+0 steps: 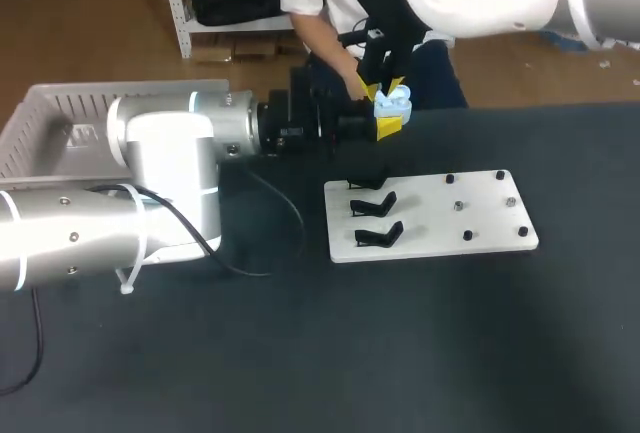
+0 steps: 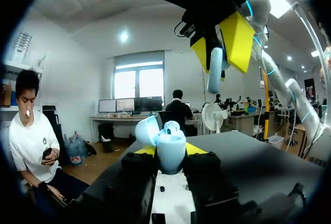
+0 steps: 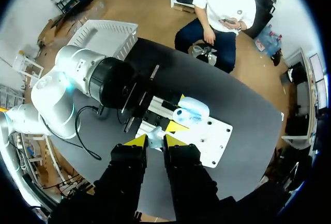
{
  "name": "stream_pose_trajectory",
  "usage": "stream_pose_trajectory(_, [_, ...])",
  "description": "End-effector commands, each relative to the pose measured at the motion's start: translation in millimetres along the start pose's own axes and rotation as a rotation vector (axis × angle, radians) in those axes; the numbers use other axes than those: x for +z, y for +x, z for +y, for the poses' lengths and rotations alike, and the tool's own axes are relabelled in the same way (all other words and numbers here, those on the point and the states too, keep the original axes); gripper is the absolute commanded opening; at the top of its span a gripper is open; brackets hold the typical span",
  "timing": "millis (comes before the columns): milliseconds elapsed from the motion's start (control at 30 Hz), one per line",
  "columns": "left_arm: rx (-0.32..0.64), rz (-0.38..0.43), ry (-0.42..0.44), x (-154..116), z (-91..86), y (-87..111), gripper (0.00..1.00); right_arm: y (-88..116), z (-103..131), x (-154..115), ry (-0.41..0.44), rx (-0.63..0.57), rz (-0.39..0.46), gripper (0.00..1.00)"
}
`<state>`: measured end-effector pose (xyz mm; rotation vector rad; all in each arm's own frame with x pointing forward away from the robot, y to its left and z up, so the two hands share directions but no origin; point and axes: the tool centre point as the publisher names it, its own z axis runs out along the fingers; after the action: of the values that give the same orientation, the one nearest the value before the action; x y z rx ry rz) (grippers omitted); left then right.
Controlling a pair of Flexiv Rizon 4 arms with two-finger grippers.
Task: Pick up each earbud case from the left stands, insert the matching earbuds, close the lid, and place the case in the box.
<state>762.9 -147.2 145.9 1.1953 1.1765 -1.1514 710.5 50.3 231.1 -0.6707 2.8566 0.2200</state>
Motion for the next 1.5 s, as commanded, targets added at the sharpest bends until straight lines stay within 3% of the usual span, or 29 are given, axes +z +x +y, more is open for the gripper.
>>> stream_pose_trajectory(33, [0.006,-0.005,-0.006,0,-1.7,1.2,0.00,5,-1,0,-0.002,0.002,-0.013,0.00])
stream_pose_trajectory(867, [0.006,-0.005,-0.006,0,-1.7,1.2,0.00,5,-1,0,-0.002,0.002,-0.013,0.00])
stream_pose_trajectory(1500, [0.006,-0.005,-0.006,0,-1.7,1.2,0.00,0,-26,20,0.031,-0.099,0.007,0.00])
